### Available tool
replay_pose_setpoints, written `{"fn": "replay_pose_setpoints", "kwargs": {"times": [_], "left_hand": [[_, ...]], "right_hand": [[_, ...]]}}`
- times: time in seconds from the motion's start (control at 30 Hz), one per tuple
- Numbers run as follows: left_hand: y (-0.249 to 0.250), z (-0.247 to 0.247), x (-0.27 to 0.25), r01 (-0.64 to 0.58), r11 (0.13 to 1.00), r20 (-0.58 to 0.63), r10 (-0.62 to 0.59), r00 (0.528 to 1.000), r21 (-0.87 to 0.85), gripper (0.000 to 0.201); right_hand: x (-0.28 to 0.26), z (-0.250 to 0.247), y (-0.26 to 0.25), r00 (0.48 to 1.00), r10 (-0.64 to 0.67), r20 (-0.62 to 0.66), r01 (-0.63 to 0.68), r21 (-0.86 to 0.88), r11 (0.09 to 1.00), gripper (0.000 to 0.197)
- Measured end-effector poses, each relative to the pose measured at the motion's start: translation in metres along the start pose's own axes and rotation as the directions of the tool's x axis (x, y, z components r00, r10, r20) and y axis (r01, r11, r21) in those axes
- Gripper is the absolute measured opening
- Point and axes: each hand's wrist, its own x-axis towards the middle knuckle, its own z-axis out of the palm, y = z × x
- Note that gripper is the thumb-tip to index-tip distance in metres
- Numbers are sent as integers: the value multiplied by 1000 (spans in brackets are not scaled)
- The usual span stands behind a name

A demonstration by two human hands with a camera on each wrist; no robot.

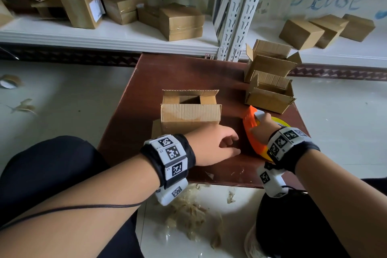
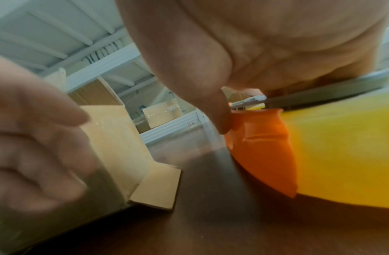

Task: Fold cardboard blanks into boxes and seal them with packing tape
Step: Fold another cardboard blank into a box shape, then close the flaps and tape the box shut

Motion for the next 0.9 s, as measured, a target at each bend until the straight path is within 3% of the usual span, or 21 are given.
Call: {"fn": "replay_pose_setpoints", "kwargs": {"times": [0.17, 0.3, 0.4, 0.47, 0.57, 0.67, 0.73, 0.83, 0.9], "left_hand": [[-9, 4, 3, 84, 996, 27, -83, 996, -35, 52], [-21, 2, 5, 109, 991, -32, -112, 993, -79, 44], [-24, 1, 6, 116, 991, -98, -122, 988, -66, 38], [-23, -2, 8, 154, 981, -142, -170, 975, -121, 60], [-15, -8, 5, 201, 942, -148, -247, 958, -270, 91], [-10, -13, 3, 246, 903, -142, -312, 940, -353, 89], [-12, -13, 1, 283, 837, -134, -384, 914, -468, 86], [-16, -12, -3, 259, 659, -55, -415, 908, -706, 94], [-15, -15, -6, 225, 543, -23, -412, 911, -809, 70]], "right_hand": [[-5, -20, -4, 990, -103, 101, 97, 67, 993, 53], [2, -23, 3, 984, -77, 160, 50, 169, 984, 84], [-11, -26, 3, 973, -181, 144, 166, 111, 980, 60], [-20, -32, 4, 962, -244, 124, 242, 31, 970, 47], [-46, -43, 1, 942, -311, 125, 312, 13, 950, 56], [-73, -47, -3, 907, -391, 157, 385, 72, 920, 60], [-89, -49, -4, 869, -452, 203, 442, 95, 892, 59], [-104, -50, -5, 823, -518, 232, 505, 119, 855, 62], [-106, -50, -6, 799, -555, 230, 540, 129, 831, 64]]}}
